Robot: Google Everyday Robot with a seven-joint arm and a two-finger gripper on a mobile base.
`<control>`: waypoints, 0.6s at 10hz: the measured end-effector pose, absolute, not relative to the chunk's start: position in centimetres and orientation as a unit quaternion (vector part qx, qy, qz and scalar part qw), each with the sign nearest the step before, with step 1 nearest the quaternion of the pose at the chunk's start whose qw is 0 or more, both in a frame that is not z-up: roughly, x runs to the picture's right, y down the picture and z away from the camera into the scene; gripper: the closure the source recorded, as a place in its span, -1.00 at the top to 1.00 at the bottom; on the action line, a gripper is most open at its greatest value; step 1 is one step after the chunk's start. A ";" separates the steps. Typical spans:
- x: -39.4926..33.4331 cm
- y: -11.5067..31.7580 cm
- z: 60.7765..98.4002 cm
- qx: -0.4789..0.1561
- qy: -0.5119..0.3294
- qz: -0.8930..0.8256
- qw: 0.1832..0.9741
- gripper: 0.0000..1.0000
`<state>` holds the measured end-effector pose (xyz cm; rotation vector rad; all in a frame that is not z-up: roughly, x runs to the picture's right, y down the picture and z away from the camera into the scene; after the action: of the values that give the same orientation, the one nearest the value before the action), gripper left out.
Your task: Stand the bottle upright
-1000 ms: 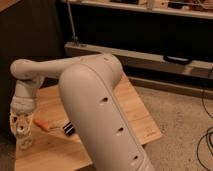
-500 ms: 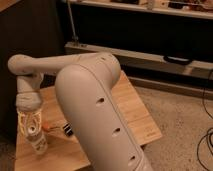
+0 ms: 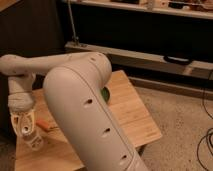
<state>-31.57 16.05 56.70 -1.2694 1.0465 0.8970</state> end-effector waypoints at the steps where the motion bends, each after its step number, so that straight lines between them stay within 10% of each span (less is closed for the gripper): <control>1: -30.8 15.7 57.4 -0.556 0.438 0.397 0.584 -0.73; 6: -31.8 16.6 57.5 -0.536 0.463 0.389 0.589 -0.73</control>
<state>-31.84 16.61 57.46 -1.2470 1.0781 0.9057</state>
